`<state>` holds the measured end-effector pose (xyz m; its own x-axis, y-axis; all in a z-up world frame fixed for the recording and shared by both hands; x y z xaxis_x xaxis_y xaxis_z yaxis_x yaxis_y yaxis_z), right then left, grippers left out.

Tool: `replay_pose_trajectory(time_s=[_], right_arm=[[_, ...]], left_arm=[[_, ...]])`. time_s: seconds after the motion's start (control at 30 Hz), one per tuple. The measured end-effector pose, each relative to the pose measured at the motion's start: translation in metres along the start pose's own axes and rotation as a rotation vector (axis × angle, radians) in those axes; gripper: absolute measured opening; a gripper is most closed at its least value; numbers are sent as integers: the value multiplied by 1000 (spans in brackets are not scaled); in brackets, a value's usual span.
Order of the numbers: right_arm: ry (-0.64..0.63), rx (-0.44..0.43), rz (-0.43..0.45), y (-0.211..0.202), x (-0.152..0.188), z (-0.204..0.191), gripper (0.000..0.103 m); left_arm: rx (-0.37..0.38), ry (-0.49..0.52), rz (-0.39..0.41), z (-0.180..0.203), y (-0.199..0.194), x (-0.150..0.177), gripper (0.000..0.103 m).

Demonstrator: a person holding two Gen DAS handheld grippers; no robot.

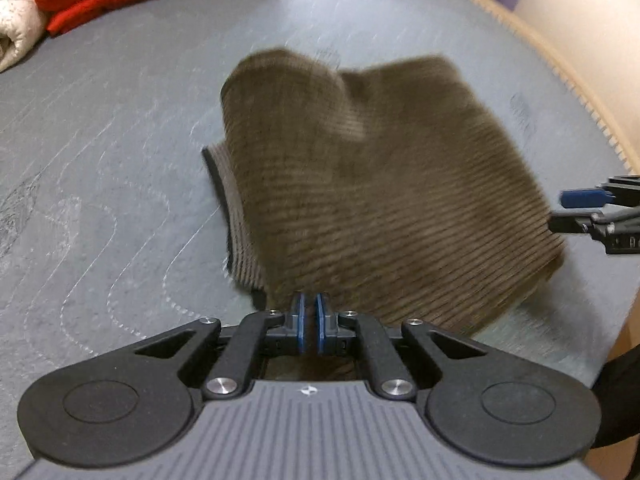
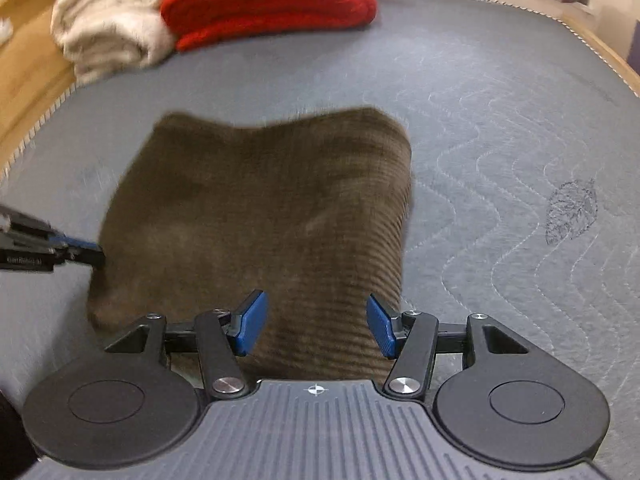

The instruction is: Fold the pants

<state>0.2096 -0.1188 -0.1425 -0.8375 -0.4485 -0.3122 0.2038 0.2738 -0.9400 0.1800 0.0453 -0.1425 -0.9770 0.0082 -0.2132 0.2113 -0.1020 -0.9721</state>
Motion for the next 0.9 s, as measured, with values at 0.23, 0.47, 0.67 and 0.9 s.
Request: replay_pose_trajectory(time_s=[0.23, 0.47, 0.67, 0.9], right_arm=[[3, 6, -36, 3, -6, -1, 56], [19, 55, 170, -21, -37, -13, 56], [-5, 65, 203, -12, -54, -21, 57], [22, 89, 203, 1, -70, -18, 57]], left_arm=[[-46, -82, 152, -3, -33, -18, 24], [-15, -249, 287, -28, -27, -56, 84], [65, -374, 273, -46, 10, -76, 84], [78, -312, 316, -44, 4, -89, 22]])
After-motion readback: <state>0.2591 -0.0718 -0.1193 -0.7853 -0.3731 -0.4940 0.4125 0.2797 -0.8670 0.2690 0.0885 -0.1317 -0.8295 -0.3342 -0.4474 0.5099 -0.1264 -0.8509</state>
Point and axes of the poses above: each gripper's, at about its wrist camera, not at the fingertips, and y roughly the way its jaws point, z to its right, x to its underside, the point moved 6 cm from there along y, roughly the way its jaws point, and after that the axes turned 12 degrees about -z, right-handed, at the moved point
